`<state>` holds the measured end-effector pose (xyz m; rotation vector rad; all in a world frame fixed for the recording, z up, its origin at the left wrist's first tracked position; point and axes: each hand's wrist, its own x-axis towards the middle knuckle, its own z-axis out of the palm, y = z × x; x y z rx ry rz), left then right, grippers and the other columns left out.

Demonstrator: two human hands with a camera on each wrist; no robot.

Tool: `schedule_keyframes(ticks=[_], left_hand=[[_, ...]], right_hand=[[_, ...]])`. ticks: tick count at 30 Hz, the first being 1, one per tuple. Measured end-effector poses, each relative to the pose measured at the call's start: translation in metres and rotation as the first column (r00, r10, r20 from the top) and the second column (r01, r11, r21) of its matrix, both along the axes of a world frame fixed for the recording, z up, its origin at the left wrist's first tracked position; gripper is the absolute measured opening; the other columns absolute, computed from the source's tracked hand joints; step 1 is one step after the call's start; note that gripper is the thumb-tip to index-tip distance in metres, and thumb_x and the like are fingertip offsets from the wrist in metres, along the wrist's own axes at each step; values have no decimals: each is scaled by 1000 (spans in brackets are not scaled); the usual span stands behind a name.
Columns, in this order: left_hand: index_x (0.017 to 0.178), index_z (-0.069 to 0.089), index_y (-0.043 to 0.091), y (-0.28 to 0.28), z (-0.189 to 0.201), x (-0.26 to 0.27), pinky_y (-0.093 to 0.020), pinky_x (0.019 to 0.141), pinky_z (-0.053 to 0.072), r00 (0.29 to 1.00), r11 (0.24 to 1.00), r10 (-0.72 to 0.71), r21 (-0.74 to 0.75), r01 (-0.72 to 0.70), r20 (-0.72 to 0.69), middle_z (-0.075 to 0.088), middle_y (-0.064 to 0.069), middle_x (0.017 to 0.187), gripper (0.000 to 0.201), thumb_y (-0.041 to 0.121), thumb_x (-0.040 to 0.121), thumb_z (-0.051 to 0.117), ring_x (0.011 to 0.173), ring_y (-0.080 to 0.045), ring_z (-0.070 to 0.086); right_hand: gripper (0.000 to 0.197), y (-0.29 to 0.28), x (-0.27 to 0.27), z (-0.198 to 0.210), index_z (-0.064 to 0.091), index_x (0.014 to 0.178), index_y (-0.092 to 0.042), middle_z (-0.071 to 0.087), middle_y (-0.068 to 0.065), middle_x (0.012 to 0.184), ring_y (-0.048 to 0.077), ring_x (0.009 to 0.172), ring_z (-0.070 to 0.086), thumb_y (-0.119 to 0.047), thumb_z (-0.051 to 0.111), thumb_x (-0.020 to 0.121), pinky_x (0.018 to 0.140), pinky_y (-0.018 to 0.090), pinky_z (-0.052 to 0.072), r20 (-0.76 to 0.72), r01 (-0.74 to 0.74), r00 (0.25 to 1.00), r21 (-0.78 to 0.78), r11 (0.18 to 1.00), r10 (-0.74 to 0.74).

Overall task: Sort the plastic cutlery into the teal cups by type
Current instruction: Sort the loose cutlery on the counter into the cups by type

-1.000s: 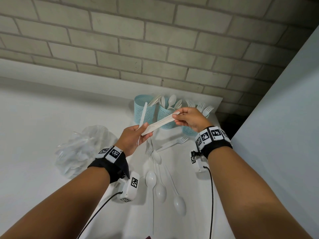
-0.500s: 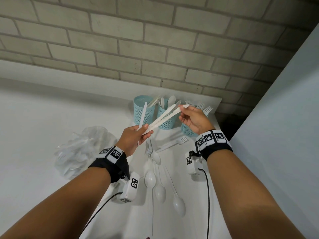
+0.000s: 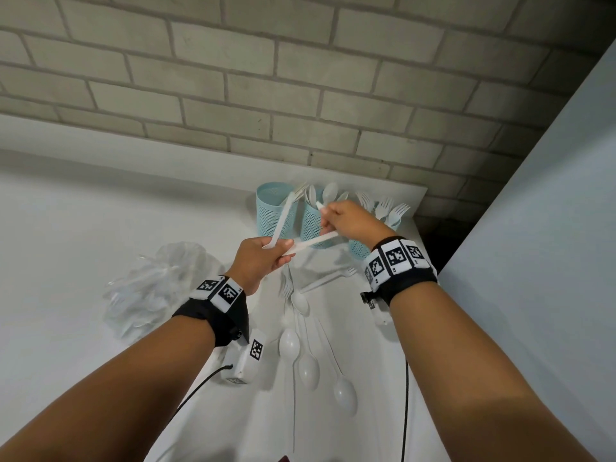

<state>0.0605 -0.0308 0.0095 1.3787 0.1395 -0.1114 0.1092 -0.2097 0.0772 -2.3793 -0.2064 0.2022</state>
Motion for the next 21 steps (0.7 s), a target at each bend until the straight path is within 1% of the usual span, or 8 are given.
schedule_keyframes(ticks=[2,4,7,10,14,16,18,21], left_hand=[[88,66,4,3,0,3,-11,62,54,998,996,61,-66,-61,-3,63,-5,78,8,12,86,65,51,-2,60],[84,65,7,6,0,6,-13,67,56,993,988,117,-101,-117,-3,62,-3,78,6,13,86,66,53,-3,62],[80,64,6,6,-2,8,-13,65,55,986,978,164,-131,-162,4,62,-5,78,6,9,85,66,55,-3,63],[81,65,4,0,-3,6,-13,63,55,990,982,139,-134,-137,11,62,-6,79,6,8,85,66,59,-6,64],[99,64,-6,-7,-5,5,-18,69,58,996,990,80,-118,-75,36,66,-15,86,18,9,90,60,71,-16,66],[99,65,-8,-7,-5,5,-22,73,58,997,992,72,-108,-68,34,67,-19,87,20,9,90,60,69,-19,67],[93,66,-5,-6,-5,5,-19,68,58,996,992,82,-99,-79,27,67,-18,83,16,10,89,61,63,-17,67],[88,65,3,-2,-7,5,-11,57,53,993,989,114,-99,-114,0,66,-12,78,16,18,90,61,53,-5,65]], right_hand=[[32,2,-5,-1,55,88,-9,68,7,78,11,57,62,-30,35,102,52,20,43,-222,-29,975,7,1000,30],[34,1,-8,-4,58,93,-10,72,5,78,14,62,67,-36,37,101,62,27,49,-385,-100,920,-42,994,76],[38,2,-14,-8,61,92,-11,73,2,75,13,63,70,-39,37,99,62,27,53,-523,-157,836,58,986,163],[35,8,-17,-14,58,94,-9,71,6,71,14,55,66,-38,39,99,53,22,52,-546,-32,817,278,960,186],[34,18,-15,-20,58,99,-11,67,3,63,9,45,57,-40,39,99,44,18,46,-503,-38,845,282,959,182],[30,19,-16,-22,58,96,-12,57,1,59,6,41,47,-35,39,100,40,15,39,-557,-41,804,295,955,206],[24,20,-18,-23,56,93,-12,48,0,62,4,42,42,-28,41,100,39,14,37,-586,-63,775,300,952,236],[15,24,-15,-24,51,97,-10,47,0,65,6,45,41,-20,41,101,41,15,37,-509,-35,841,286,958,183]])
